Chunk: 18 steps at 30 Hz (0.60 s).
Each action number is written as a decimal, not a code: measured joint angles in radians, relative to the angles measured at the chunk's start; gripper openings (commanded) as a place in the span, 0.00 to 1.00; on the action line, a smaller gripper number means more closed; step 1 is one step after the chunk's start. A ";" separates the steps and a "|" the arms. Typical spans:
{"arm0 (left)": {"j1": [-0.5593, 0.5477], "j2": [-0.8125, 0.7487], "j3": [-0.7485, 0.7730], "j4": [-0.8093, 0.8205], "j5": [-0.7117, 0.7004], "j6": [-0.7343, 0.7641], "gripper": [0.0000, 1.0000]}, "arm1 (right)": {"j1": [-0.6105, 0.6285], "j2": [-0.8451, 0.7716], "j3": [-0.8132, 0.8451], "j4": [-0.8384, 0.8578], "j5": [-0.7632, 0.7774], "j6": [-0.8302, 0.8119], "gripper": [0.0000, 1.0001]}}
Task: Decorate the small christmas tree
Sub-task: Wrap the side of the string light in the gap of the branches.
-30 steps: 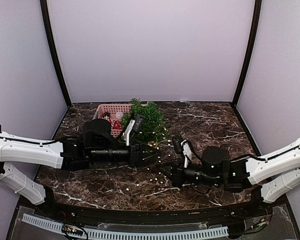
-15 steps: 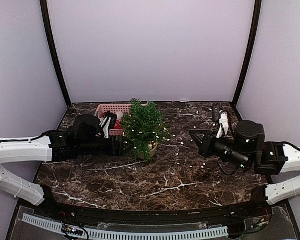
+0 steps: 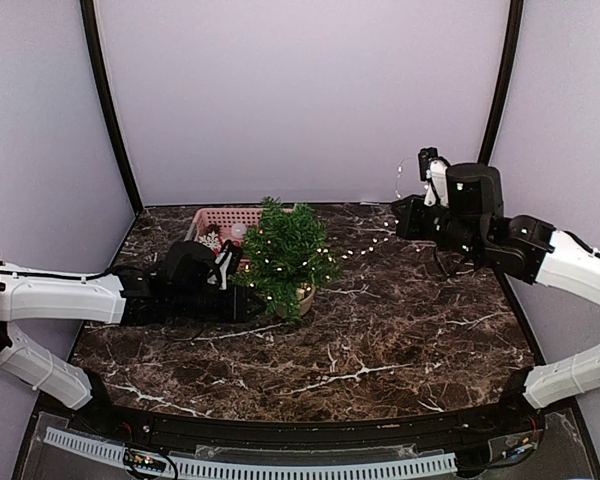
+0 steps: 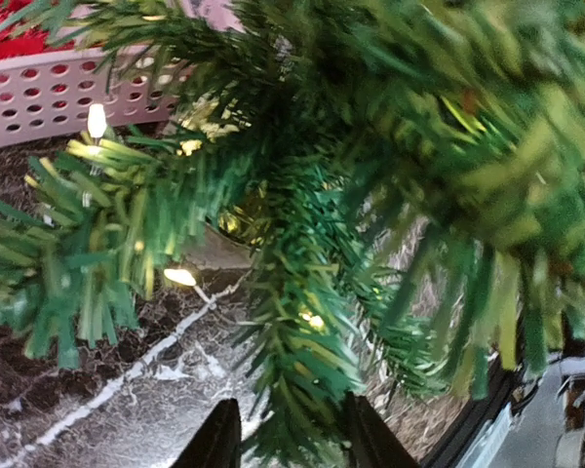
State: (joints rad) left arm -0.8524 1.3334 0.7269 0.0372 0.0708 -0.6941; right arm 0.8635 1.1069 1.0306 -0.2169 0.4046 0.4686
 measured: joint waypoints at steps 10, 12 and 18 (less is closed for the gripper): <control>0.017 -0.072 -0.026 -0.011 -0.005 0.027 0.47 | -0.251 0.270 0.132 -0.003 -0.209 -0.040 0.00; 0.025 -0.112 -0.019 -0.044 -0.016 0.044 0.49 | -0.266 0.314 0.168 -0.004 -0.235 -0.050 0.00; 0.101 -0.182 0.109 -0.179 -0.040 0.130 0.56 | -0.299 0.445 0.359 -0.017 -0.305 -0.092 0.00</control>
State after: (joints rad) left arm -0.7517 1.1511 0.8356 -0.1421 0.0303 -0.5636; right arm 0.5648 1.5520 1.3899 -0.2337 0.0994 0.3771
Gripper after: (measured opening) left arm 0.527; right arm 0.007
